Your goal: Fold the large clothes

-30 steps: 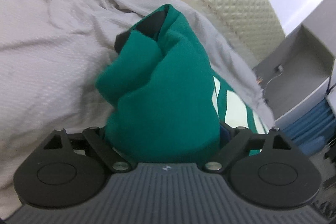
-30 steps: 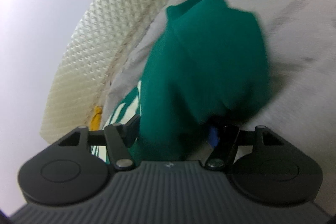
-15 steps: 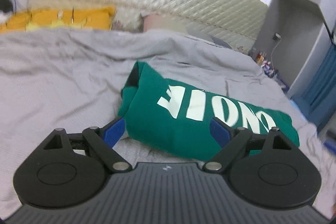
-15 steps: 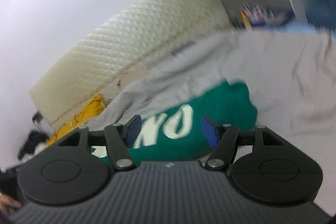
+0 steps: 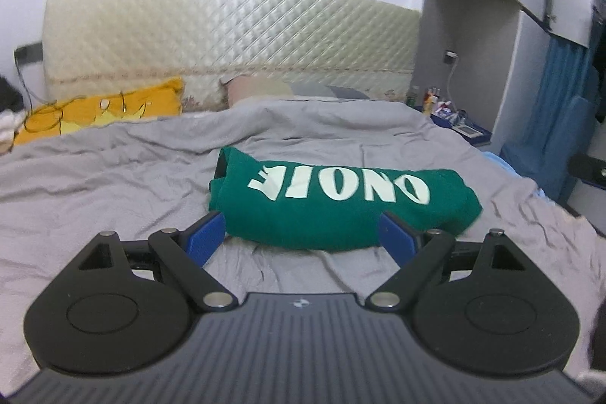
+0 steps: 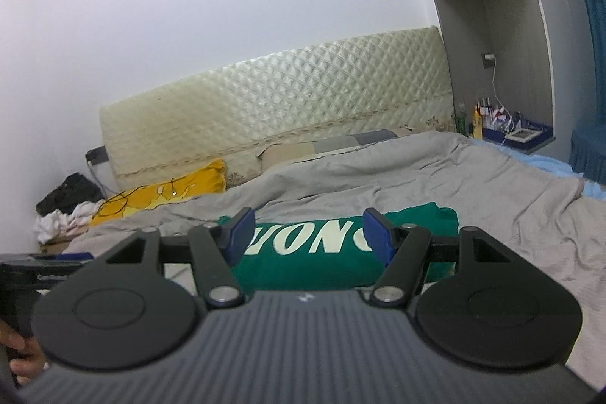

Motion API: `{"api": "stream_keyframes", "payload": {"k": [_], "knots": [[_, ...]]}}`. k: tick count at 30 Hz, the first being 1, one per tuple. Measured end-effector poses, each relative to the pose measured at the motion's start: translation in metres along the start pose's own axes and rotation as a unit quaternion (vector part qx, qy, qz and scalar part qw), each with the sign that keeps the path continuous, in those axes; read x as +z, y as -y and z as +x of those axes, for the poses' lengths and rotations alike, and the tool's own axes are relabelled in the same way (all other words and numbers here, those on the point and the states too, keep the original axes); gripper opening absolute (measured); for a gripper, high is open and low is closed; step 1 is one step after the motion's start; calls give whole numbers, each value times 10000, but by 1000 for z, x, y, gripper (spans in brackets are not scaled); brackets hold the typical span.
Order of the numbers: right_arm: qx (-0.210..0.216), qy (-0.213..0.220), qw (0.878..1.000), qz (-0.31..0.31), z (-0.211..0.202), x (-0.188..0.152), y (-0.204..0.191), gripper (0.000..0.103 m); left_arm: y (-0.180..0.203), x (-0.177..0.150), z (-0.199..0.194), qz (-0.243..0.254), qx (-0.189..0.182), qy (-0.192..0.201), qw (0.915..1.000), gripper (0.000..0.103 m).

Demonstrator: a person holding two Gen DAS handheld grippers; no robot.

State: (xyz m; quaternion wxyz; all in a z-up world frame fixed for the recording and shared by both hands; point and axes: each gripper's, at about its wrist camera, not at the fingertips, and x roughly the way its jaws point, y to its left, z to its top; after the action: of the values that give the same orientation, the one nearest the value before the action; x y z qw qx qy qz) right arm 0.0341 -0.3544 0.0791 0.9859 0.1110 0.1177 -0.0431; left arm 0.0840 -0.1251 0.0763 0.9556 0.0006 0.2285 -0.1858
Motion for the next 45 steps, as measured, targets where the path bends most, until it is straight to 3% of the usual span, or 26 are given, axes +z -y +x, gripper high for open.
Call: {"api": "stream_keyframes", "payload": {"k": [5,16,19,30,45], "knots": [[-29,11,9997,-245,-25,-19,-12,67,14,-24,-36,202,-17,227,9995,91],[-197,-151,9990,-370,-53,-60,-18,66,31,-69,-75,286,-165,266,9991,91],[-175,-278,9985,-428,-55,-69,-23,66,31,-74,-84,89,-362,263,9990,91],[-293,-542,9976,-305,-62,-92,-31,66,50,-90,-104,381,-229,282,9986,91],[-417,-522,9967,-471,-70,-93,-36,66,46,-93,-102,374,-190,195,9989,93]]}}
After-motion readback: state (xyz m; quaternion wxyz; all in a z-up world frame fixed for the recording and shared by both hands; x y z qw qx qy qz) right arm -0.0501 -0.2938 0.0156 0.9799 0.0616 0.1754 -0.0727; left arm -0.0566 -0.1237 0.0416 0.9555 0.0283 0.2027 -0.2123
